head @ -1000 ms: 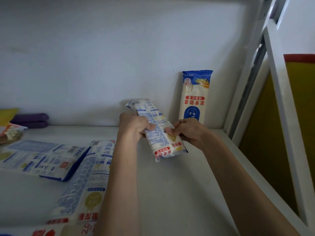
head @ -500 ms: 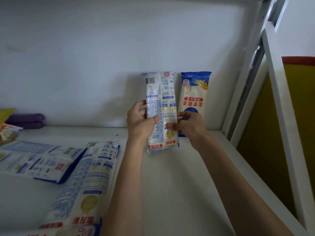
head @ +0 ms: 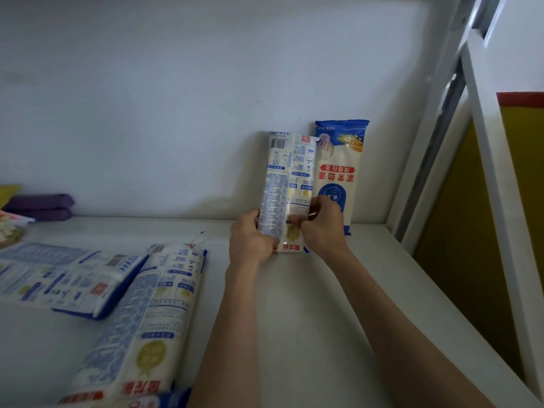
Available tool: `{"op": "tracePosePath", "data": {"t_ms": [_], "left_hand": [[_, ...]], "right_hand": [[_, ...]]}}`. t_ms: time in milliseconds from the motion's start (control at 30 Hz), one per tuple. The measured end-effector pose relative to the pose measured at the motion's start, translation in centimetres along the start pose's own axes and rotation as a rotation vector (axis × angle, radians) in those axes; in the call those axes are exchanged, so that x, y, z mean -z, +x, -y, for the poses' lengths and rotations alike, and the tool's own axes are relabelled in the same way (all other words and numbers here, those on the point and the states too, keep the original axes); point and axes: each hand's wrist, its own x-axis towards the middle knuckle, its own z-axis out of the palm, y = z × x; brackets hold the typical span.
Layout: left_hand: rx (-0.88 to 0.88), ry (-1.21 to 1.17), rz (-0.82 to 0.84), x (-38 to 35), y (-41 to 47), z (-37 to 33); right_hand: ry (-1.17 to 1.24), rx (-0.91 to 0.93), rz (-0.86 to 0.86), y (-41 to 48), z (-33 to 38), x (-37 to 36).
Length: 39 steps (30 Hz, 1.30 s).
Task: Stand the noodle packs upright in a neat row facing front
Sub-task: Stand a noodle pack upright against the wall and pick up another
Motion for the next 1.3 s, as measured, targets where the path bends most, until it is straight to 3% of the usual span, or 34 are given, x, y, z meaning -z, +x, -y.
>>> {"op": "tracePosePath", "data": {"t_ms": [233,433,700,867,1100,1300], "left_hand": [[0.034,-0.092,-0.176,-1.4,-0.6,-0.1],[0.082,-0.053,-0.271,-1.9,-0.2,-0.5],[0.095,-0.030,-0.330,-2.8,1.1,-0.4],[0.102,-0.019,-0.293,-2.6,1.1,-0.9],[0.275,-0.179,-0.112,1.6,-3.8,-6.1],[0.254,0.124,-0.051,10.4,-8.9,-7.9]], "right_hand": [[-0.306,-0.088,0.184,0.9,-0.9,0.2],[-0.398,-0.014,-0.008,0.7,-2.0,-1.5],[-0.293,-0.028,-0.078,0.2,-1.4,-1.9],[-0.304,-0.016,0.110,-0.5,-0.6,-1.3],[-0.279,-0.158,0.130,-4.7,1.1,1.4],[-0.130,-0.390,0.323,-11.6,6.5,1.5]]}}
